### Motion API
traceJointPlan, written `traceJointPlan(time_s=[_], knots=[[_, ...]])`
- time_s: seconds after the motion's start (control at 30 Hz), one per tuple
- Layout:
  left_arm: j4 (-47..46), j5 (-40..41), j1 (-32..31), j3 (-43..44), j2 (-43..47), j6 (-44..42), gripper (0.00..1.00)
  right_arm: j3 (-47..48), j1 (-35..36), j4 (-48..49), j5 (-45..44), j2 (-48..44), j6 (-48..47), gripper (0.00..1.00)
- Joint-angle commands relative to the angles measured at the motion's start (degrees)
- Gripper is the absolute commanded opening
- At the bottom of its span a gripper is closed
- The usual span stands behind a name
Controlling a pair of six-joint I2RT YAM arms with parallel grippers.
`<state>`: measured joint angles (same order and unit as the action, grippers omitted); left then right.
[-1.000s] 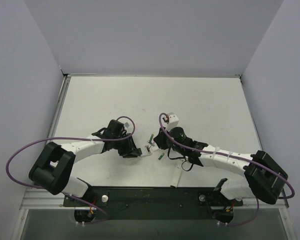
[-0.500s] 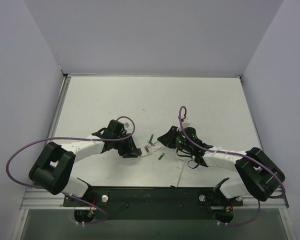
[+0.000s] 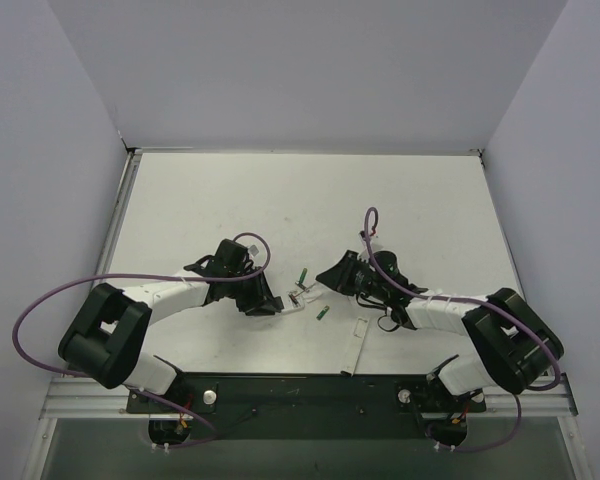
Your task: Unload the batteries from the remote control
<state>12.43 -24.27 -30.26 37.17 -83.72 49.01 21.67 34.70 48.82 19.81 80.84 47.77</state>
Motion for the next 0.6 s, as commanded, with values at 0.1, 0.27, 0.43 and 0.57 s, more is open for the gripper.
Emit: traceJointPlan(time_s=[0.1, 0.27, 0.43, 0.57], knots=[[1.90, 5.46, 0.38, 0.01, -1.88, -1.11, 0.37, -1.28, -0.07, 4.26, 9.62, 1.86, 1.18, 0.00], [1.90, 5.46, 0.38, 0.01, -1.88, -0.94, 0.37, -0.49, -0.07, 5.15, 11.65, 2.13, 0.66, 0.00], [1.81, 5.64, 0.38, -0.25, -1.71, -0.85, 0.37, -0.23, -0.24, 4.97, 13.05, 2.13, 0.57, 0.00], [1.90, 5.64, 0.38, -0.34, -1.71, -0.76, 0.37, 0.04, -0.25, 5.50, 14.02, 2.13, 0.75, 0.00]])
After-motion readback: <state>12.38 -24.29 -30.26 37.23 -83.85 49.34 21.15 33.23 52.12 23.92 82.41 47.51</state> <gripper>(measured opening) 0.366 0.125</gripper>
